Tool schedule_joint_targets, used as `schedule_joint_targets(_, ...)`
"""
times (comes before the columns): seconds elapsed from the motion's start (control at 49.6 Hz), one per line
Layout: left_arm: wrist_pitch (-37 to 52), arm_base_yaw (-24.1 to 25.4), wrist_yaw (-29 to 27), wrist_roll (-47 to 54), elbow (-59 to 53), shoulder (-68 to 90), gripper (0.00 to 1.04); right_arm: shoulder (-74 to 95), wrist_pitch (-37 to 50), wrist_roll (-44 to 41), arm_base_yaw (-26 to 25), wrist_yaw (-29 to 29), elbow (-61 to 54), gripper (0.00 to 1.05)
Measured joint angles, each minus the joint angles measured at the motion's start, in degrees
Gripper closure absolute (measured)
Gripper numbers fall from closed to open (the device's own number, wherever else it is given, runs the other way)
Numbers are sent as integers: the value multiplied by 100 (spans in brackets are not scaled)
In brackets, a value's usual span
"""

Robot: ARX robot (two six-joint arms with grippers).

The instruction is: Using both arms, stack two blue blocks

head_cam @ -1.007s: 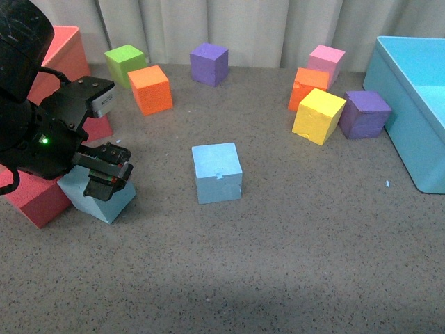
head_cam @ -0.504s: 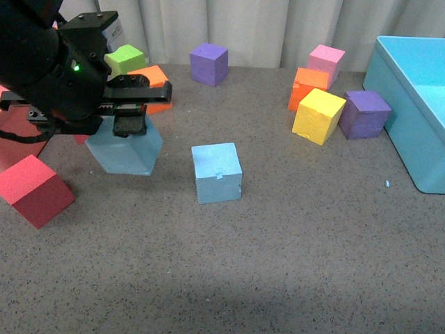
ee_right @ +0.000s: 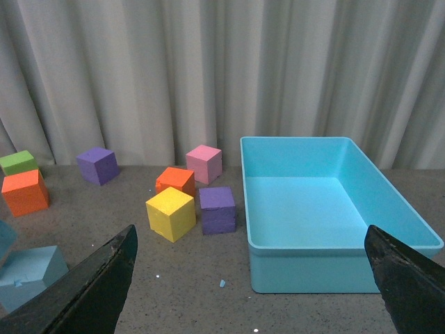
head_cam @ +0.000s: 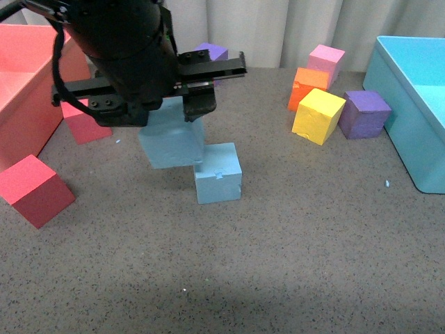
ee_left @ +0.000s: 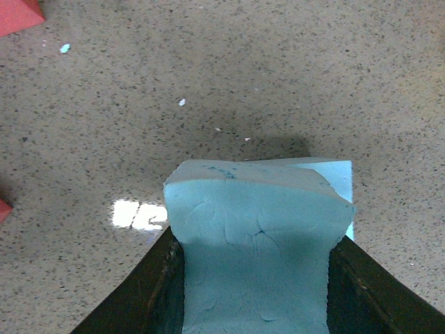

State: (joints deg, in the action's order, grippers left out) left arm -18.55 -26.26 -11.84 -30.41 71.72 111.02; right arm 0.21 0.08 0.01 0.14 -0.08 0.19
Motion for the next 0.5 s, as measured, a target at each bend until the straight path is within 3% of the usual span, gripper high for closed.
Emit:
schedule_joint_targets(0.222, 13, -376, -129, -136, 391, 299, 62, 0, 0, 0, 0, 0, 0, 9)
schedule_joint_targets(0.504, -208, -494, -177, -142, 581, 501, 63, 0, 0, 0, 0, 0, 0, 9)
